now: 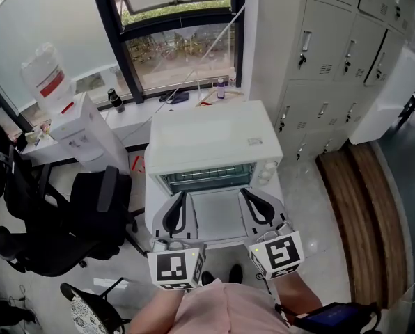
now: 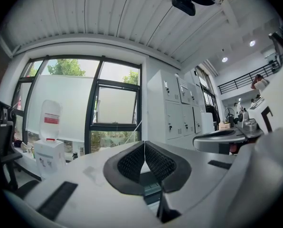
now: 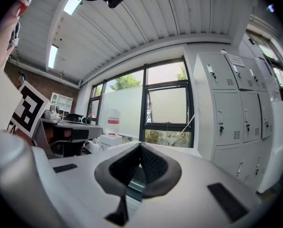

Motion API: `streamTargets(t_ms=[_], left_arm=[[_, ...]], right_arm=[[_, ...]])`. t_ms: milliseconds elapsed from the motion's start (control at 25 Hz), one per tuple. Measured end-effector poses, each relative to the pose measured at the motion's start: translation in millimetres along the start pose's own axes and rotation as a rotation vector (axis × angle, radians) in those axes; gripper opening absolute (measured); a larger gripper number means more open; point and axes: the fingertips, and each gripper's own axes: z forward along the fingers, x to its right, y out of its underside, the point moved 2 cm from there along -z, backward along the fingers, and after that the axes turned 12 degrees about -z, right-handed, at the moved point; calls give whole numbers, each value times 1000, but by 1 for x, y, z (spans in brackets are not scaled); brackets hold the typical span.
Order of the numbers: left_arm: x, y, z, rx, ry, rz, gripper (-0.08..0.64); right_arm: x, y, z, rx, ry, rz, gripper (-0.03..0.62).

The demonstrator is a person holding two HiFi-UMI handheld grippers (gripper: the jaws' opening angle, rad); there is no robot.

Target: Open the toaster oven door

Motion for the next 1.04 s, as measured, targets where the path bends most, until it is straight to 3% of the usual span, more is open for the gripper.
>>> streamTargets(t_ms=[1040], left_arm=[[3,2,1,-1,1,3,14]], right_arm=[[-1,-2,3,7,-15,2,2]])
